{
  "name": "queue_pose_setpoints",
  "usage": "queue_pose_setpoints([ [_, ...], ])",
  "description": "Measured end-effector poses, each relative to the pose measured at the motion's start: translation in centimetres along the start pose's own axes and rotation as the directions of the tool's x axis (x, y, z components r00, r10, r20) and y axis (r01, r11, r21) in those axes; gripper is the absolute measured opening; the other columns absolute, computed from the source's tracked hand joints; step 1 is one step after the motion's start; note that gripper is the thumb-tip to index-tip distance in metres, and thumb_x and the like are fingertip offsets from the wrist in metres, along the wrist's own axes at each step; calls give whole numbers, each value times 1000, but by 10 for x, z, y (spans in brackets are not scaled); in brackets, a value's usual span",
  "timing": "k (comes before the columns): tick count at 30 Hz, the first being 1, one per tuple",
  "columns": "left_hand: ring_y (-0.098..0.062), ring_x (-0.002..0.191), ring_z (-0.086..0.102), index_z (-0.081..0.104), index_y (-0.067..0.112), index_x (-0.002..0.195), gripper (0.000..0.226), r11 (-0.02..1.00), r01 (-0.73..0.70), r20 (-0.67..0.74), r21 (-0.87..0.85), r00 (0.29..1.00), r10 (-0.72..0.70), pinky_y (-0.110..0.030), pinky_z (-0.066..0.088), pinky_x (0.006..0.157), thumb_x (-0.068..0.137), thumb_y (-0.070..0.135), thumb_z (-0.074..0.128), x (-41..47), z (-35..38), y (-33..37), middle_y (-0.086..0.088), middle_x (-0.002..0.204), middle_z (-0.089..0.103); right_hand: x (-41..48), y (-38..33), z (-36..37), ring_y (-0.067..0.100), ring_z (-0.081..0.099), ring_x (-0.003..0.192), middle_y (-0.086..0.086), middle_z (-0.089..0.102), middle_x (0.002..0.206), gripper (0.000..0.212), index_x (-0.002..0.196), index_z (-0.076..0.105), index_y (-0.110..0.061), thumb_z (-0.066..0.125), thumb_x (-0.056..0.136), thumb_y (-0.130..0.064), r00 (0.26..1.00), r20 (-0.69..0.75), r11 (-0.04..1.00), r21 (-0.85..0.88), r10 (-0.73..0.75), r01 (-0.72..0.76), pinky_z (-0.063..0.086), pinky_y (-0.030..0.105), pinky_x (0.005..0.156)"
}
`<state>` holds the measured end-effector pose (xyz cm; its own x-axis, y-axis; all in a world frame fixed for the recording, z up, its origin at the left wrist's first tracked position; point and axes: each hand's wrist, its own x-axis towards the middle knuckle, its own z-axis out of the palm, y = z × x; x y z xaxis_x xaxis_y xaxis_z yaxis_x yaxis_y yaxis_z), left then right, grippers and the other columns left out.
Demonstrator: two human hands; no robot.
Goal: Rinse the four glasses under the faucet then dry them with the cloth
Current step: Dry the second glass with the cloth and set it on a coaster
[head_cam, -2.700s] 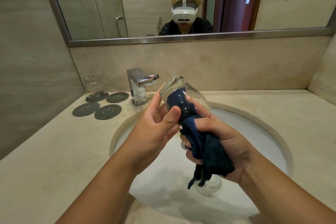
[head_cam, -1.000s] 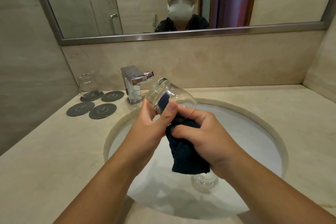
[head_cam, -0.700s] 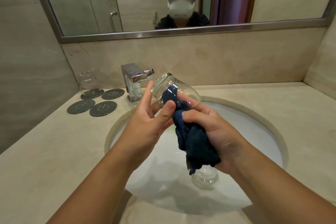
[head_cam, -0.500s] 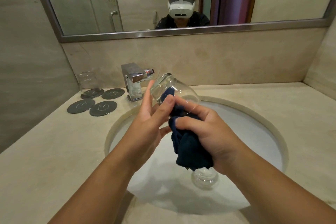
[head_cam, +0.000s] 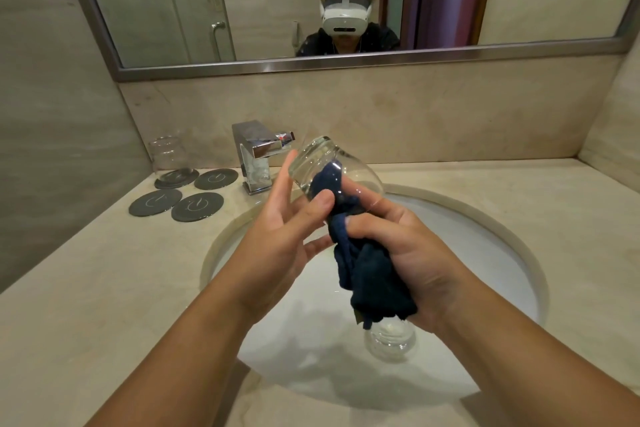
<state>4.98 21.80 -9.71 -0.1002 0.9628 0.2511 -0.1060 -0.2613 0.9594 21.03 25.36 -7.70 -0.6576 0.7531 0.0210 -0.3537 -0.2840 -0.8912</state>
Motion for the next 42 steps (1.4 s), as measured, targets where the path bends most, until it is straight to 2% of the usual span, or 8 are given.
queue_pose_setpoints([
  [6,-28,133,66,31,30,163,125,999,44,-93,-29,995,-46,-48,60,102,62,69,93,0,3,-1,-8,148,63,1,6,1,9,75,89,-5,82,108,49,116,81,-34,72,89,5,995,-22,954,-289,-97,86,58,21,78],
  [10,-23,126,70,26,13,164,141,998,34,-129,-51,991,-41,-34,62,91,54,65,98,-1,3,3,-13,149,61,1,5,0,15,68,69,-3,77,86,46,122,80,-29,70,90,3,999,-9,969,-244,-34,31,55,30,69],
  [15,-27,130,68,27,25,167,104,995,9,-40,-98,999,-13,-34,60,93,84,43,88,-3,1,6,-9,144,68,-1,-2,1,18,63,54,11,72,86,46,116,82,-27,66,83,0,998,40,996,68,52,-55,54,26,50],
  [18,-28,128,69,28,30,166,88,994,11,-27,-110,1000,-14,-37,62,92,92,31,75,-2,0,5,-10,144,68,-1,0,1,16,68,60,7,78,92,44,105,85,-33,66,90,4,999,29,1000,8,22,-23,56,26,57],
  [24,-24,129,68,50,28,149,100,996,51,-102,-70,993,-58,-44,60,101,66,68,90,-1,4,4,-2,130,72,1,6,0,14,77,105,-8,81,113,45,116,81,-36,77,88,-1,995,3,930,-356,-96,91,59,25,93],
  [29,-22,112,74,55,12,135,63,998,23,-122,-52,992,-30,-33,62,88,85,41,80,0,2,3,-4,112,73,0,5,0,11,72,74,-4,80,93,43,119,82,-30,76,84,-5,1000,12,968,-249,-28,30,57,26,73],
  [34,-31,129,68,53,13,144,92,999,7,-78,-46,997,-11,-43,56,105,73,55,93,-1,-2,3,-14,134,71,1,1,-1,16,64,59,4,74,83,42,119,81,-28,60,97,1,997,45,998,13,55,-55,54,25,57],
  [42,-27,130,68,50,22,146,87,999,45,-68,-19,997,-46,-43,59,101,75,60,83,-1,1,1,-15,140,67,0,5,1,9,74,87,-3,83,106,43,107,83,-37,73,91,1,995,-33,947,-309,-97,82,57,19,75],
])
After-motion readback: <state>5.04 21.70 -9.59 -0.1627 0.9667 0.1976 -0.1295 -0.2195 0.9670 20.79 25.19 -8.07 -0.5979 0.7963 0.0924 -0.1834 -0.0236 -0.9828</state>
